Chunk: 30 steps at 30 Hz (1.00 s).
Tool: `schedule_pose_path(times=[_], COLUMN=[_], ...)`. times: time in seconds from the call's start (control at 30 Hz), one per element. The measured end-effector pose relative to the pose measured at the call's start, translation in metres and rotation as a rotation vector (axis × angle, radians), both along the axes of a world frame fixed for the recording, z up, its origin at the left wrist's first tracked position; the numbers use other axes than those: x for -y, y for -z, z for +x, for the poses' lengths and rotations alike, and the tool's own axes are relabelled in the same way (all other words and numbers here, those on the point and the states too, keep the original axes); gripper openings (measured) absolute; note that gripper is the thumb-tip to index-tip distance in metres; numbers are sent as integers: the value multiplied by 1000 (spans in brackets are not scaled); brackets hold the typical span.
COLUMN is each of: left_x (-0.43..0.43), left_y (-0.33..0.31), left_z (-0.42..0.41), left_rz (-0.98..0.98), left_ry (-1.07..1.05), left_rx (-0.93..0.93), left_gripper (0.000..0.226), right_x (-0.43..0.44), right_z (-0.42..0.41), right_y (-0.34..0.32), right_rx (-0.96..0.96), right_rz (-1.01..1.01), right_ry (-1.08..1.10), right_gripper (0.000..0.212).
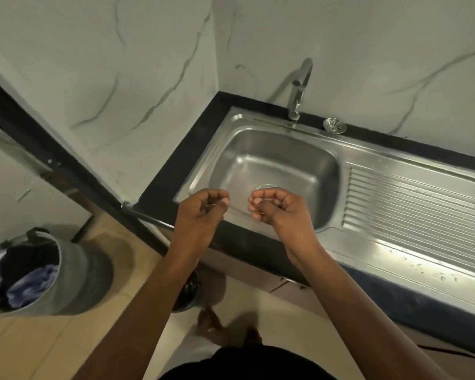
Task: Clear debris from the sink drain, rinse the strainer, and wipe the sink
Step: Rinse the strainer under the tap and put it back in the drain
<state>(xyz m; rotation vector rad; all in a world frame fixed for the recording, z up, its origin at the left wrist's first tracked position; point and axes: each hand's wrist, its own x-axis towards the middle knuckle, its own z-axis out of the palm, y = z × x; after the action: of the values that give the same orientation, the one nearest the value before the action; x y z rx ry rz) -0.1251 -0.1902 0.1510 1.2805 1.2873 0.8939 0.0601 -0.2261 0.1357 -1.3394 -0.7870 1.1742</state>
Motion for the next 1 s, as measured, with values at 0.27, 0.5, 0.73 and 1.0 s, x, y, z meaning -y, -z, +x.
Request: schedule_pose_path(times=[0.27,0.5,0.73,1.0], left_x=[-63,-137,-199,-260], left_y=[8,22,35,50], left_z=[41,75,110,164], left_rz=[-18,-40,-27,44], left_ry=[107,231,289,234], left_rx=[41,42,19,-55], left_gripper=[13,11,13,22], right_x=[-31,-78,-121,-166], right_z=[34,51,71,101], right_y=[7,10,22,37], right_rx=[-3,5,-32,-41], right_rz=[-31,-78,-80,-110], right_ry=[171,337,458,494], right_gripper=[11,11,11,9])
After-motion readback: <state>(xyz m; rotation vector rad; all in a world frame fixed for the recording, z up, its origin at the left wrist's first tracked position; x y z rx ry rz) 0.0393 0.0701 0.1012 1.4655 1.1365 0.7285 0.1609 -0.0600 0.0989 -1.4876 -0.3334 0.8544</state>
